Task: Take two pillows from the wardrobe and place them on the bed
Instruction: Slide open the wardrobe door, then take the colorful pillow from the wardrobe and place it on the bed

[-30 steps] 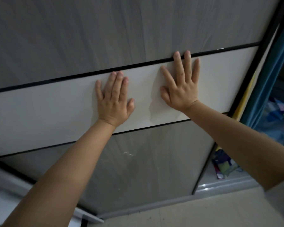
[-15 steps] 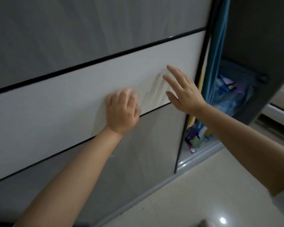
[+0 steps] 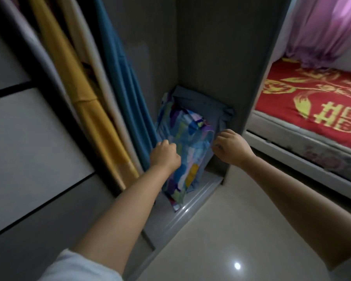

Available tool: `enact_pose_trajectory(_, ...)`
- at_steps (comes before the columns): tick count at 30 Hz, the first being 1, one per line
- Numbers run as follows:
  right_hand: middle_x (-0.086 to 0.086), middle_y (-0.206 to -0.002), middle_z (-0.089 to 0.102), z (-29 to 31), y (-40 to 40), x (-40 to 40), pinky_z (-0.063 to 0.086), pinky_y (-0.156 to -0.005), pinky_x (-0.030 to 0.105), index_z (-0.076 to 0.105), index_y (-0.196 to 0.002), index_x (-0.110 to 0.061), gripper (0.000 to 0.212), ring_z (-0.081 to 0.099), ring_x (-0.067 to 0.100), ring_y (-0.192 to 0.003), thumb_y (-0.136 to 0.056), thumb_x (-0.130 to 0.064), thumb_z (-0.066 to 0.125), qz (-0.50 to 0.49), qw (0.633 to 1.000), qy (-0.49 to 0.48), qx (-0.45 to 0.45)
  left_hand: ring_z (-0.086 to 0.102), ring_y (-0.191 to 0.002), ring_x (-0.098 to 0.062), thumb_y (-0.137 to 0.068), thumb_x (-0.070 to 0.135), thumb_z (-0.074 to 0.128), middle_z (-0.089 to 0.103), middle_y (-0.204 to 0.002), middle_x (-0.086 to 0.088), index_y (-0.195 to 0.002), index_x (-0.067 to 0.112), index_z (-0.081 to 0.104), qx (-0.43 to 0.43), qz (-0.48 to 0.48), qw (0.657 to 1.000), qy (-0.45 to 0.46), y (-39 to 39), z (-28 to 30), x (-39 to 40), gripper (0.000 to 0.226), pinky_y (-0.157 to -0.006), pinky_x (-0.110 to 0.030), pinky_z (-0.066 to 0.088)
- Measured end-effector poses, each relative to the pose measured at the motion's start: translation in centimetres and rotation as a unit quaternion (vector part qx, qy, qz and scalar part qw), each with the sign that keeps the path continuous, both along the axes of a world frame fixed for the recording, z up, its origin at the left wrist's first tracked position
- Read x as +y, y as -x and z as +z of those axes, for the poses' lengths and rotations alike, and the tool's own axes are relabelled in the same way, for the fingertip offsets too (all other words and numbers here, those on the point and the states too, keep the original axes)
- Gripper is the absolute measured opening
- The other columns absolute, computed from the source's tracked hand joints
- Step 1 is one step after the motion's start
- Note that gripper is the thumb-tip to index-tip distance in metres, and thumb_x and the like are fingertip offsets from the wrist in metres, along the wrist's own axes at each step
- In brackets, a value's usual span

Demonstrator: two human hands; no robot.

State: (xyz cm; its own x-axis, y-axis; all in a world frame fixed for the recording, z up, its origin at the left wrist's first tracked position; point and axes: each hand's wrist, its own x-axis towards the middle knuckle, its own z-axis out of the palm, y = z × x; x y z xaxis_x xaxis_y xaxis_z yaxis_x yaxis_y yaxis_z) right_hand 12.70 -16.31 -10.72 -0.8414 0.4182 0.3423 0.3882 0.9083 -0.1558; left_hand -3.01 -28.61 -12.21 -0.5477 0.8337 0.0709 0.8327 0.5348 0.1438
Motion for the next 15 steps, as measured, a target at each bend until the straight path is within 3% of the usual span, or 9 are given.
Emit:
enact_pose_trajectory(4,0.018,-0.095,0.068,-1.6,-0.1,8.7,0.051,-0.083,0.037,0.067,-0.091,-0.001,0.025,0.059,0.033,-0.098,-0.09,-0.022,0.053,-0.077,0.995,0.012,-0.065,0.046,-0.118,-0.031,-0.093,0.021,0.044,0.052,-0.125,-0.014,-0.114,0.003,0.056,-0.012,0.031,0.996,0.078,1.2,-1.0,7.8,0.03,-0.091,-0.041,0.047)
enact_pose_trajectory(7,0.014,-0.101,0.067,-3.0,2.1,14.7,0.048,-0.081,0.034,0.067,-0.095,-0.005,0.031,0.055,0.03,-0.105,-0.093,-0.029,0.047,-0.129,0.985,0.054,-0.1,0.048,-0.117,-0.031,-0.093,0.021,0.042,0.053,-0.124,-0.014,-0.115,0.004,0.056,-0.018,0.04,0.992,0.115,3.6,-2.3,13.4,0.031,-0.09,-0.039,0.047)
enact_pose_trajectory(15,0.02,-0.107,0.066,-8.8,12.7,28.6,0.049,-0.076,0.033,0.064,-0.095,-0.002,0.035,0.06,0.034,-0.099,-0.094,-0.031,0.044,-0.163,0.958,0.172,-0.162,0.059,-0.104,-0.033,-0.092,0.023,0.045,0.063,-0.114,-0.017,-0.104,0.003,0.059,-0.167,0.044,0.976,0.13,12.8,-6.7,30.0,0.028,-0.081,-0.035,0.049)
